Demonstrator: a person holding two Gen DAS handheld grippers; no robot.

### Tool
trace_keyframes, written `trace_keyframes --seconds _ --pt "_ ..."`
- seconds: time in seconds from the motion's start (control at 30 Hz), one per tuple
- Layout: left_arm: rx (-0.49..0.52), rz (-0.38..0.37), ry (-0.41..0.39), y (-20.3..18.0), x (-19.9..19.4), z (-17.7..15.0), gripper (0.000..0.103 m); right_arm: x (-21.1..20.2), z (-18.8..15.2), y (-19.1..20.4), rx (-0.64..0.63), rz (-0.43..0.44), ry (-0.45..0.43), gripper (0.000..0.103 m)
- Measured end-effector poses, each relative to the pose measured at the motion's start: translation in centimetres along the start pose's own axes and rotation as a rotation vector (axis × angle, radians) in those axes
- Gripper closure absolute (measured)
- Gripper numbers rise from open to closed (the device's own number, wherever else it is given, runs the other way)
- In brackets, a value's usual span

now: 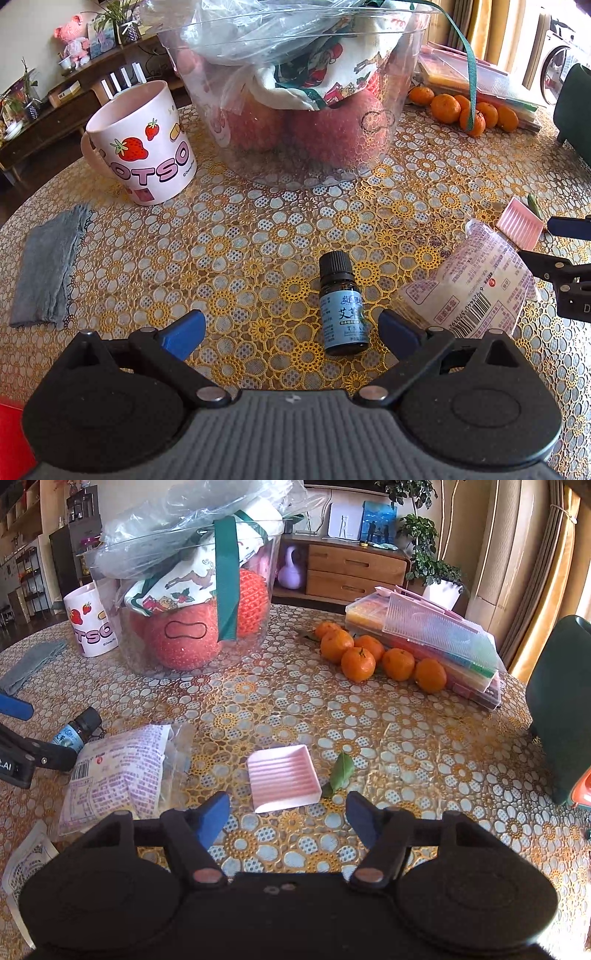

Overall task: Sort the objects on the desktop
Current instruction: 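Grasp the pink soap dish with the right tool while the left tool grasps the blue-labelled bottle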

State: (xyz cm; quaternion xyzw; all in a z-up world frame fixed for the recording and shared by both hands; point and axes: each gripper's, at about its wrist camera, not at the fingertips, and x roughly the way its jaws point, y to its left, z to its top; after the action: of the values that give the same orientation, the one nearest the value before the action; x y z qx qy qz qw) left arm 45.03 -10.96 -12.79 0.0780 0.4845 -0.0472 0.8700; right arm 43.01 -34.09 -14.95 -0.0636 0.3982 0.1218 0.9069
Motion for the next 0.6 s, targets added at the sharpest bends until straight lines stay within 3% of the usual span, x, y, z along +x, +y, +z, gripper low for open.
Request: trace_keyframes --seconds 0.1,0.3,0.4,0.47,0.6 --pt "0.001 -0.004 -0.002 -0.02 0.23 0.11 0.003 0.18 0.01 0.22 0.001 0.010 -0.009 0.042" --pt "-0.005 -0.036 -0.001 -0.02 0.52 0.00 0.014 0.26 0.09 0.25 0.024 0.020 -0.022 0.046" --pt "-0.013 -0.064 -0.003 0.05 0.43 0.02 0.025 0.16 0.01 0.20 0.028 0.018 -0.028 0.054" --pt "-0.017 -0.087 -0.005 -0.04 0.24 0.07 0.039 0.12 0.03 0.14 0.030 0.019 -0.030 0.062" --pt "-0.004 -0.099 -0.010 -0.50 -0.12 0.09 0.051 -0.01 -0.05 0.18 0.028 0.018 -0.032 0.064"
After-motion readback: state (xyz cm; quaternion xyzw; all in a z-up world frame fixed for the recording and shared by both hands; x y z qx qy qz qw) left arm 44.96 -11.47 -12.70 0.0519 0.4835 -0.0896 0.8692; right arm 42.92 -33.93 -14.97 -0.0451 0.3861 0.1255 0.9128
